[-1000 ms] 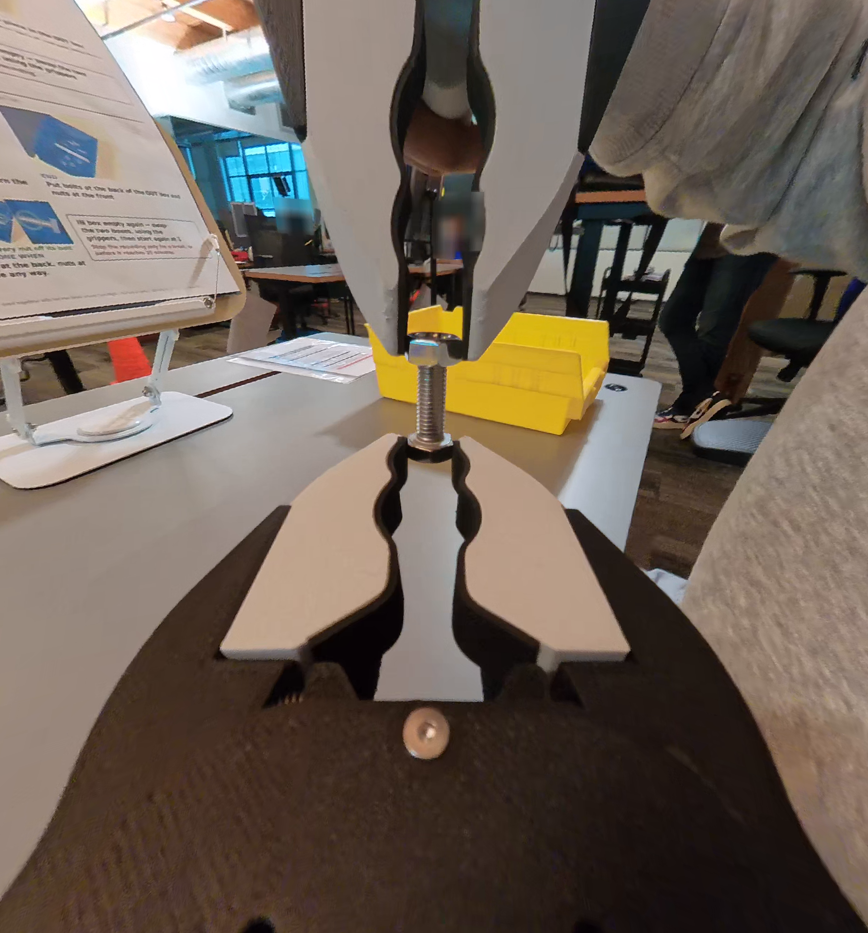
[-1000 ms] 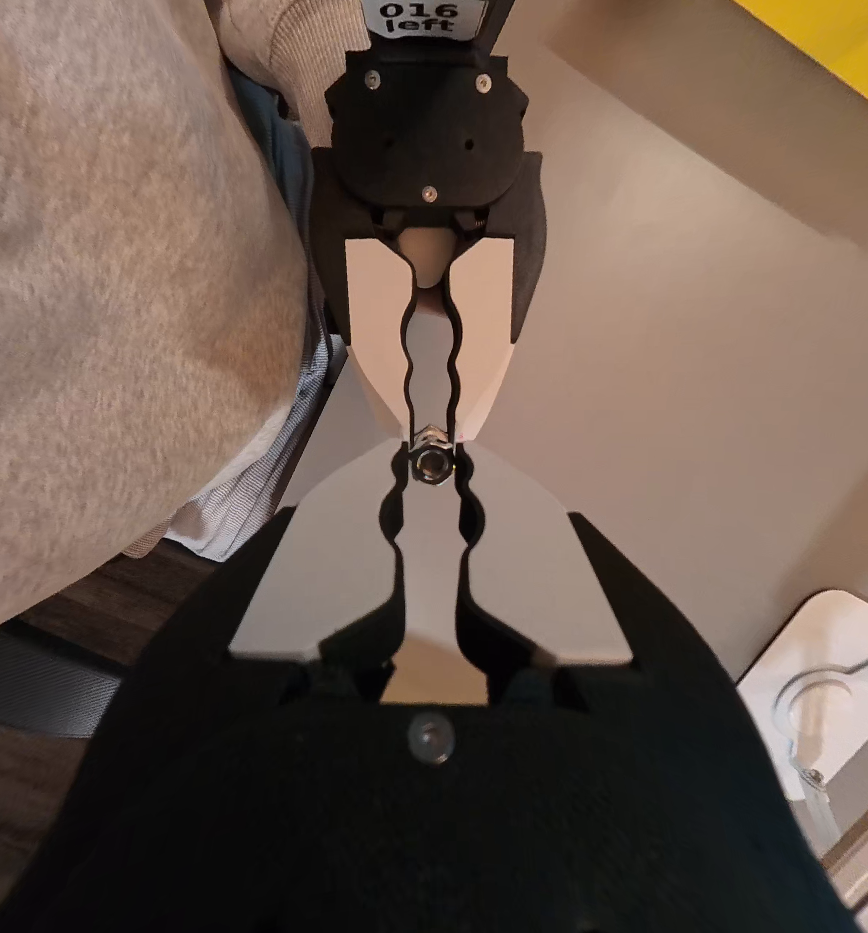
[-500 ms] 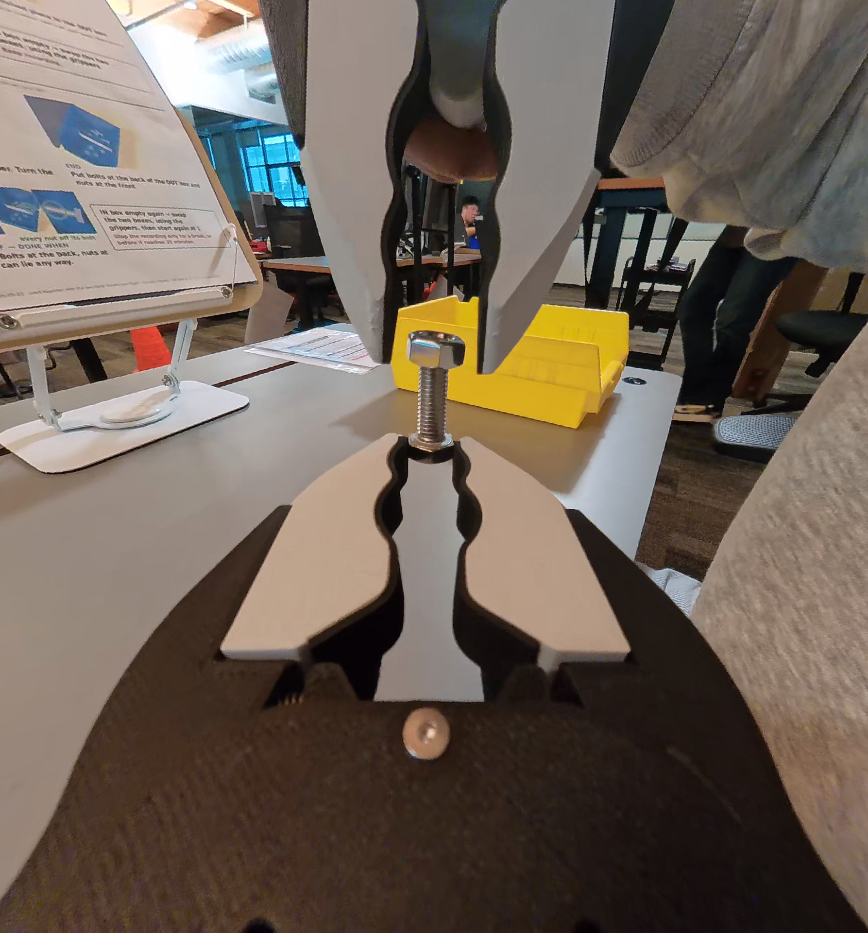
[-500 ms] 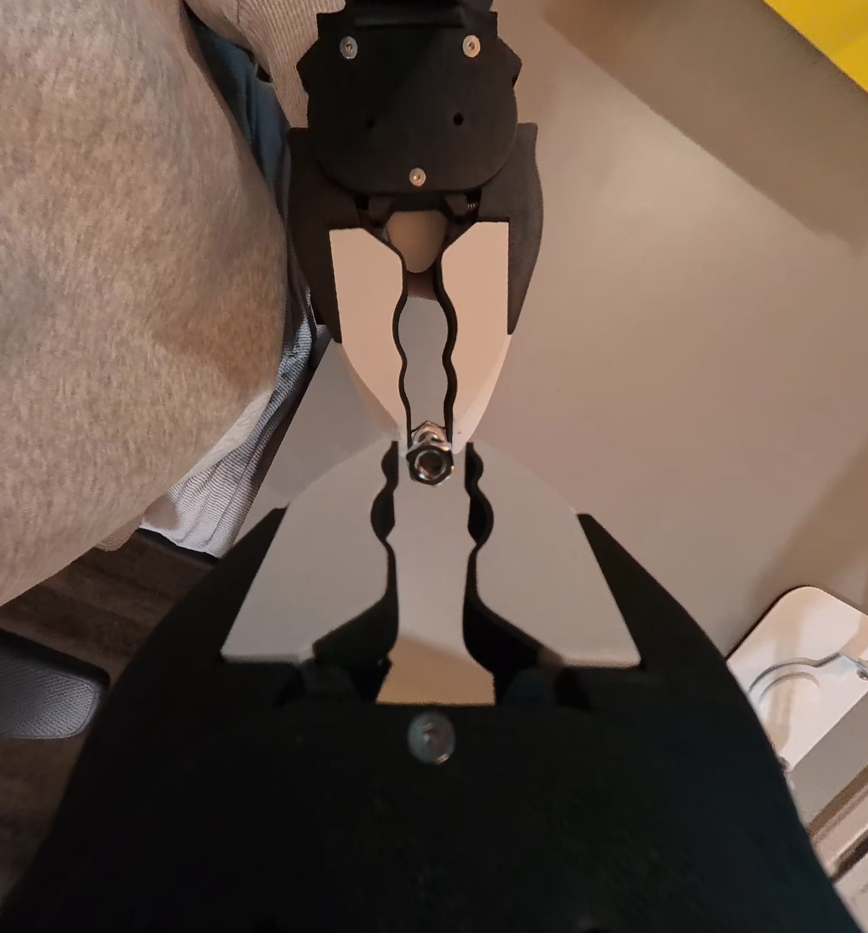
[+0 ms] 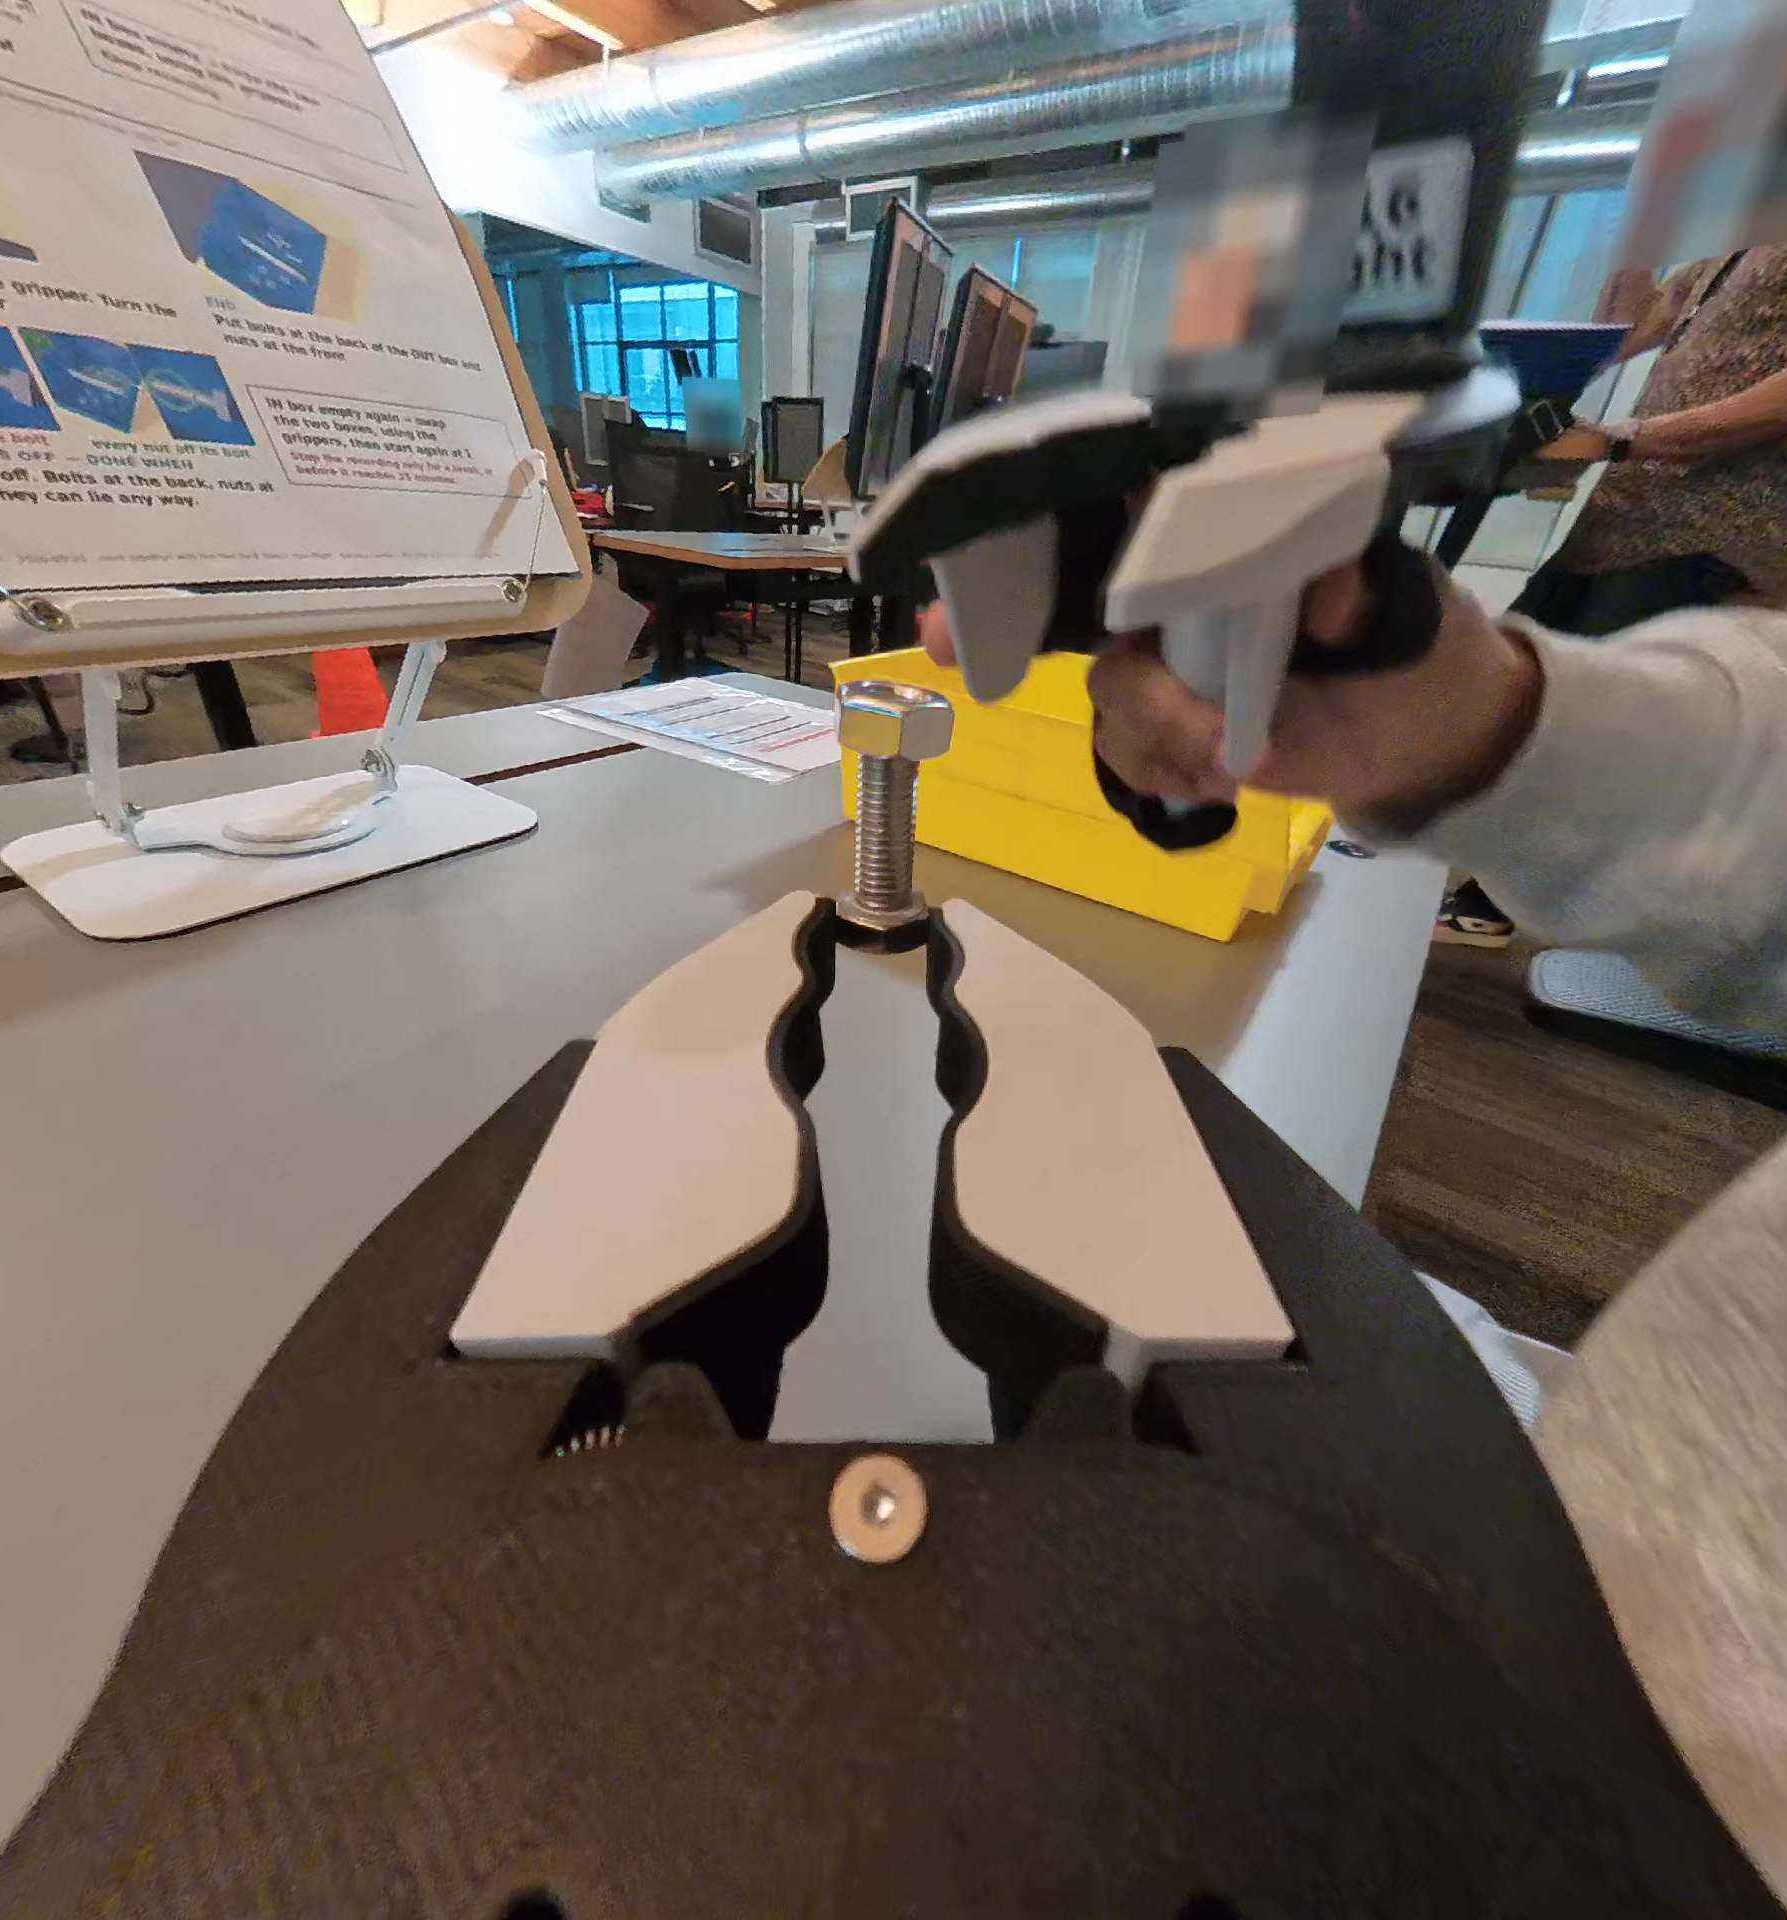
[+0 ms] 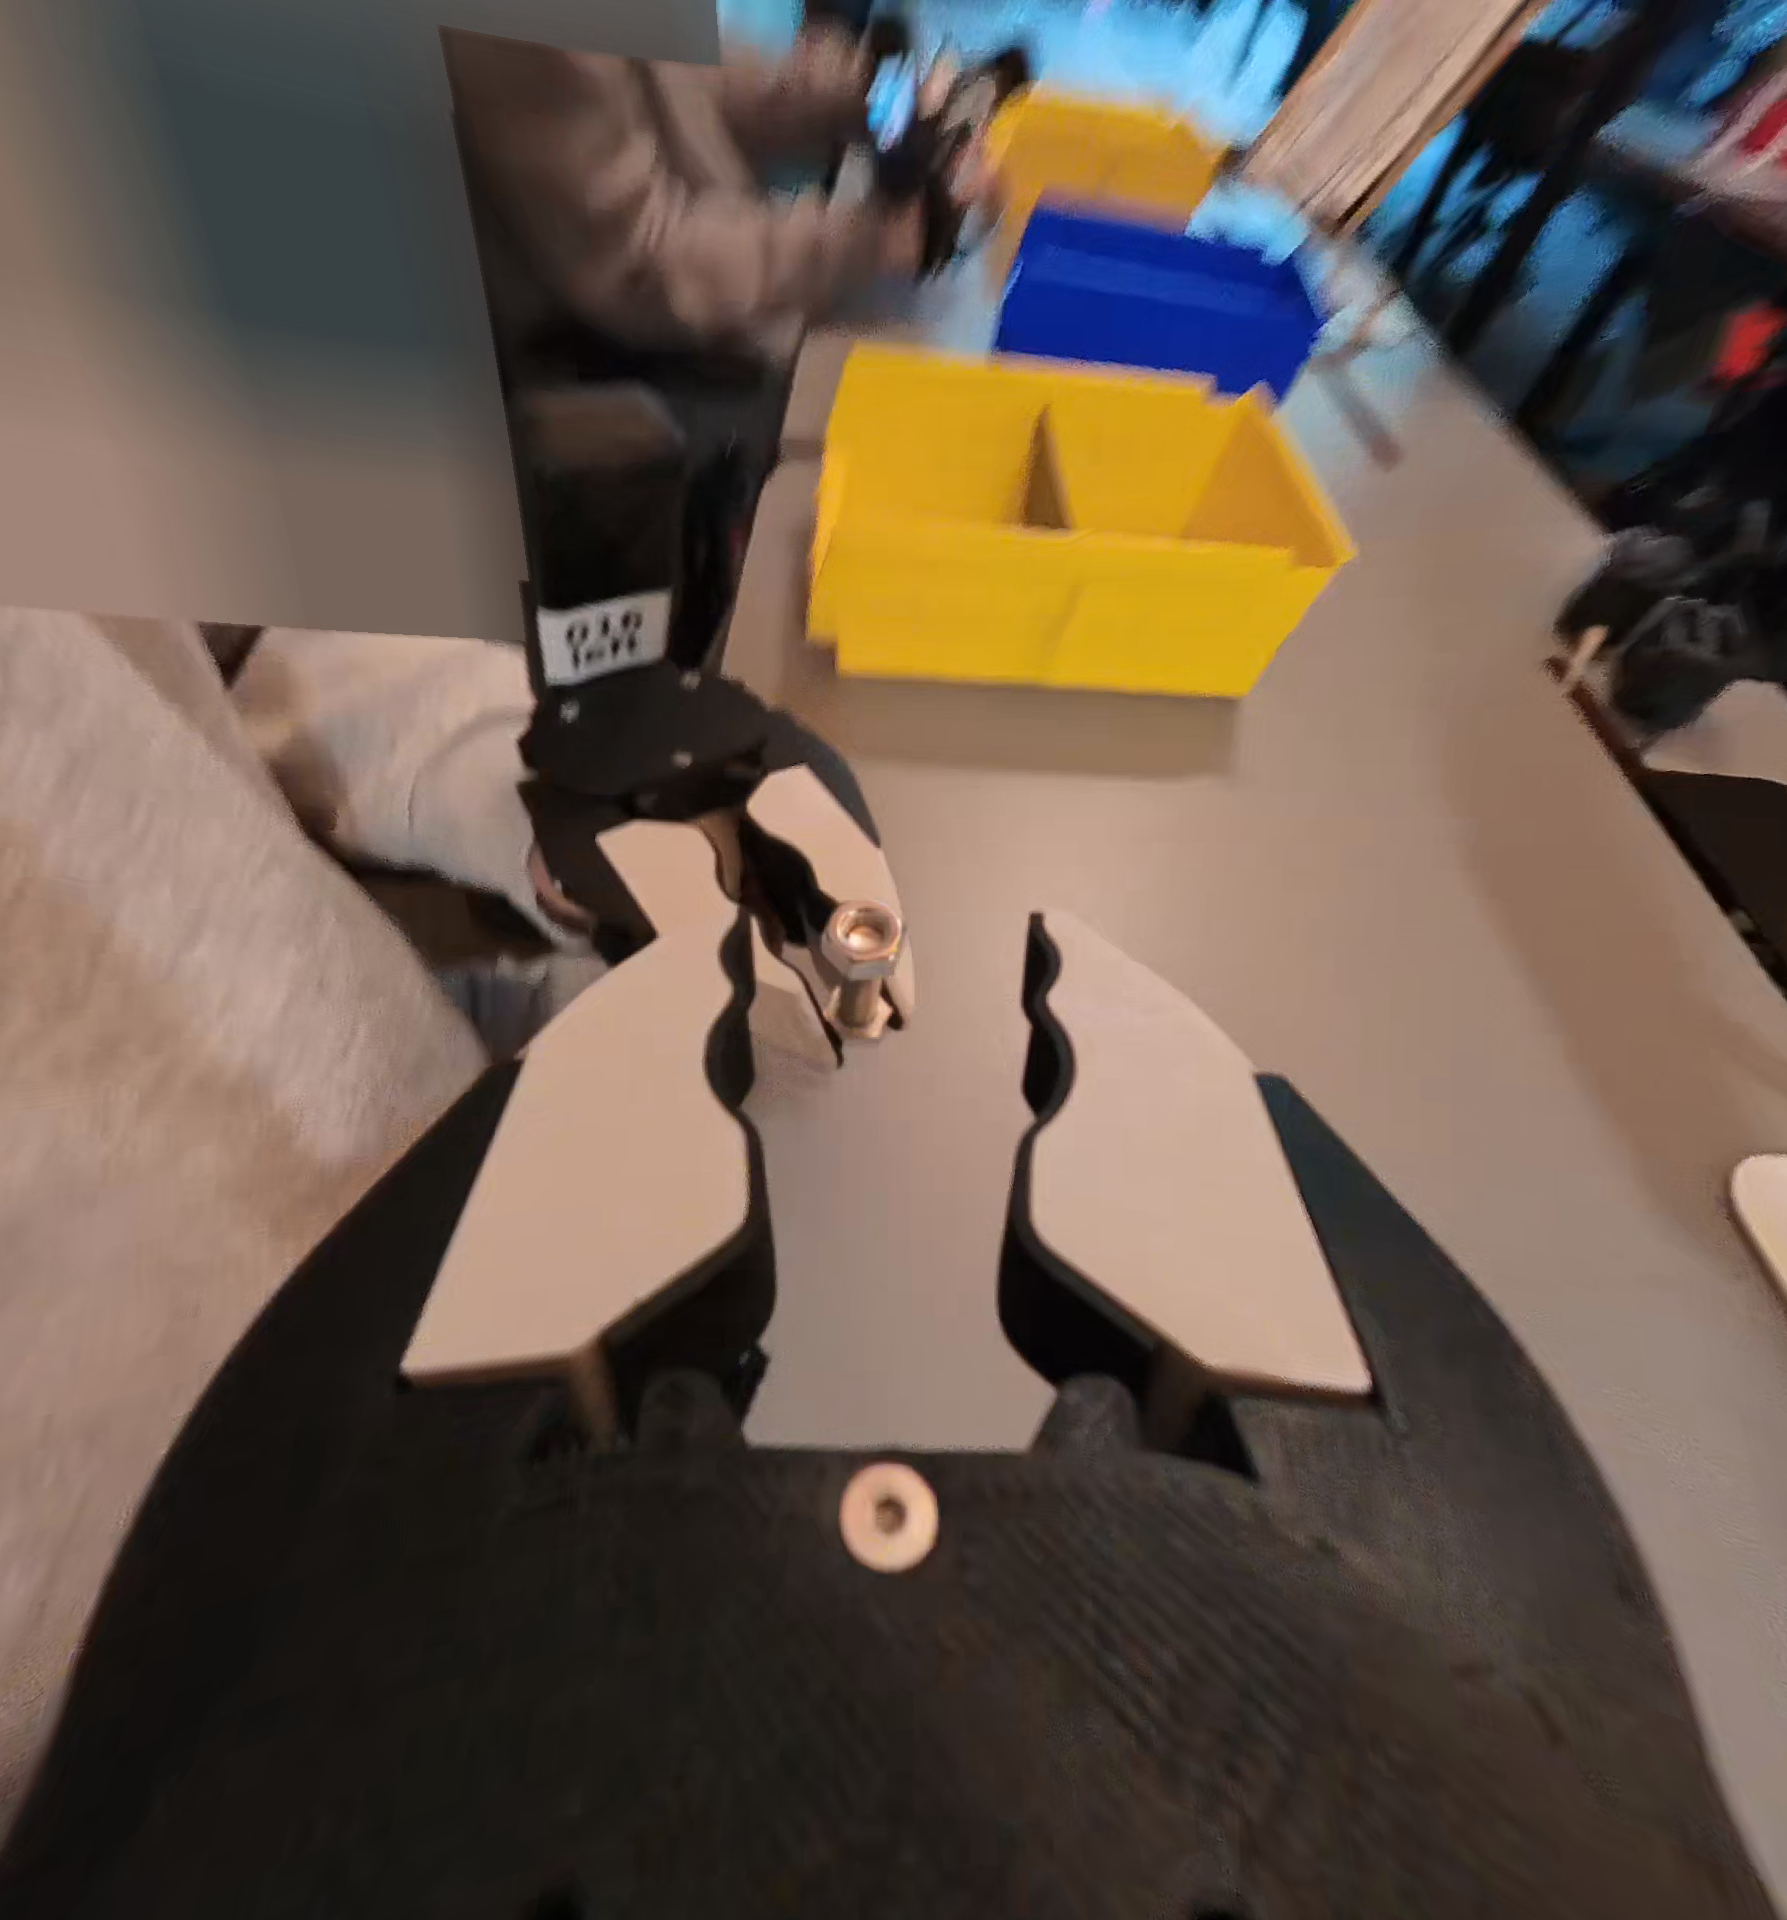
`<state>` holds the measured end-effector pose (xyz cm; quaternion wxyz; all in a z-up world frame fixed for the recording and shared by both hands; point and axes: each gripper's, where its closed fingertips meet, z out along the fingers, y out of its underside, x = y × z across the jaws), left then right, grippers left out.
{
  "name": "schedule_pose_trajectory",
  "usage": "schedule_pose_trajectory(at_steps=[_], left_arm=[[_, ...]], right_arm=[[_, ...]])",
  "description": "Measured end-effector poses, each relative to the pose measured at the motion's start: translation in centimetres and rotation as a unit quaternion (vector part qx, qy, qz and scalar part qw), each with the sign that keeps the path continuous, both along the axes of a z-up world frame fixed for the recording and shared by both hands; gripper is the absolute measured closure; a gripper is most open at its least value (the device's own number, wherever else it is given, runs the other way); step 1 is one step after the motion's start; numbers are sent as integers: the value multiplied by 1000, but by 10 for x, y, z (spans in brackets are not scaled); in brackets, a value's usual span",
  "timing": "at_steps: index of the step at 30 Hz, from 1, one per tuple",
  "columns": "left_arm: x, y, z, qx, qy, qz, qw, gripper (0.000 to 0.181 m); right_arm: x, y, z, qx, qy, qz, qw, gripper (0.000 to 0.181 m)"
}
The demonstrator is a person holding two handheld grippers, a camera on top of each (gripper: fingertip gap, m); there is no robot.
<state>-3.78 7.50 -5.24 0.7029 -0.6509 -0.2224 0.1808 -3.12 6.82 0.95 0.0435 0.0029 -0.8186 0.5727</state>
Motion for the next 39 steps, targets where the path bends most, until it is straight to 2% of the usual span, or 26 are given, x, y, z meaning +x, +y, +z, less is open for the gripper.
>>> schedule_pose_trajectory(at_steps=[3, 7, 9, 14, 17, 24, 39], left_arm=[[-8, 16, -3, -3, -5, 3, 1000, 164], [-14, 52, -6, 6, -19, -18, 1000, 164], [-19, 71, -6, 2, -17, -25, 1000, 164], [-25, 95, -3, 0, 0, -27, 1000, 164], [-14, 98, -10, -16, 10, -45, 999, 164], [11, 105, -25, -34, 9, -99, 995, 164], [4, 90, -26, 7, -23, -116, 993, 164]], right_arm=[[-7, 22, -16, -93, -23, -84, 992, 131], [-8, 56, -32, -158, 23, -164, 973, 128], [-7, 69, -36, -185, 32, -183, 965, 131], [-16, 88, -35, -221, 27, -206, 953, 117], [-14, 97, -34, -254, -1, -203, 946, 118], [-8, 100, -29, -282, -24, -173, 943, 134], [-7, 86, -43, -246, -21, -147, 958, 149]])
